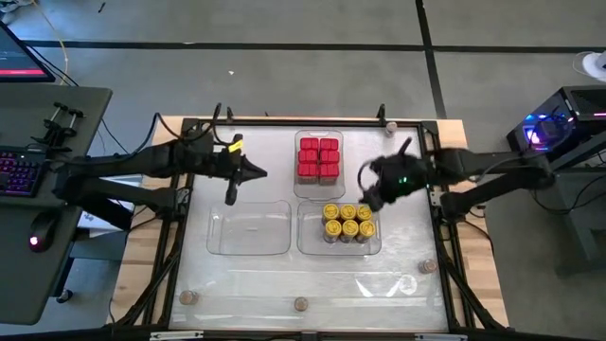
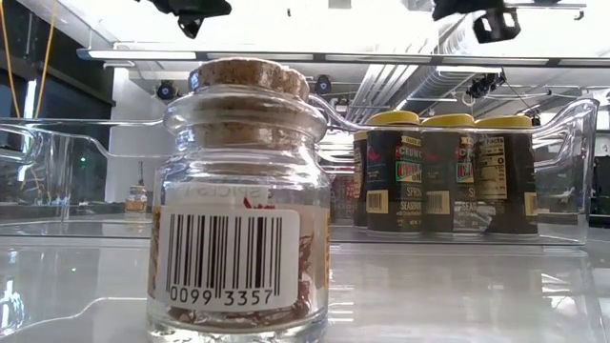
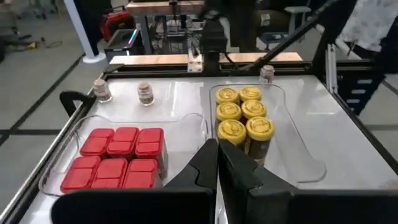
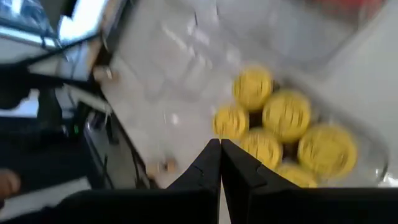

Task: Sort spices by type
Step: Put the brown seasoning bottle into the bottom left transparent bin

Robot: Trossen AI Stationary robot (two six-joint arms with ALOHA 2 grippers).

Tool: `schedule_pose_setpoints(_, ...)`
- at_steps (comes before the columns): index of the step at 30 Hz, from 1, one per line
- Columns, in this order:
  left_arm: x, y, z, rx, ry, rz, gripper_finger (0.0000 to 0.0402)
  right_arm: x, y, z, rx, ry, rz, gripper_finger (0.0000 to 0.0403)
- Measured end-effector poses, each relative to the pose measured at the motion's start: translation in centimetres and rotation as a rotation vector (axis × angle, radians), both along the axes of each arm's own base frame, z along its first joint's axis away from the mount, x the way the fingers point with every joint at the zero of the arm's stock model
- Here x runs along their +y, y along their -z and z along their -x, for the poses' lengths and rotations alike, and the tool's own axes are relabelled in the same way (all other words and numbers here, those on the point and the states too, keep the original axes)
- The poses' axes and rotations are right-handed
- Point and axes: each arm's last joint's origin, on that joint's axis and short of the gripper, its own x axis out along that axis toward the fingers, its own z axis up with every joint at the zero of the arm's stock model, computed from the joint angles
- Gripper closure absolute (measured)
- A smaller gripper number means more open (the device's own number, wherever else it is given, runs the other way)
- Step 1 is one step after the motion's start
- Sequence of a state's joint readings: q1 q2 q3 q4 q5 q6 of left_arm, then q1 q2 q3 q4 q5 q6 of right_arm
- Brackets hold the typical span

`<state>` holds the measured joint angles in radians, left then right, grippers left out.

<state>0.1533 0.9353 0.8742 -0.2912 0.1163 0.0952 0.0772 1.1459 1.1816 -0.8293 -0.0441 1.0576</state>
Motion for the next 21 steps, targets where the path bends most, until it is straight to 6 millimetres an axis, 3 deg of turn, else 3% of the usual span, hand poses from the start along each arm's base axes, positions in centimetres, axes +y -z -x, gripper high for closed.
schedule_pose_setpoints(4,0.4,0.6,-0.8,0.024,-0.049,0.1,0.0402,1.7,2.2,-0.1,0.122,-0.094,-0.07,0.0398)
schedule_pose_setpoints(10,0.4,1.2,-1.5,0.046,-0.097,0.252,0.0401,2.2,6.7,1.2,0.453,-0.242,-0.129,0.0369)
schedule_pose_setpoints(16,0.4,1.2,-1.5,0.041,-0.157,0.406,0.0402,3.3,11.9,4.0,0.735,-0.358,-0.249,0.0254)
schedule_pose_setpoints(21,0.5,1.0,-1.5,0.014,-0.203,0.484,0.0401,4.1,14.7,6.1,0.882,-0.419,-0.334,0.0151)
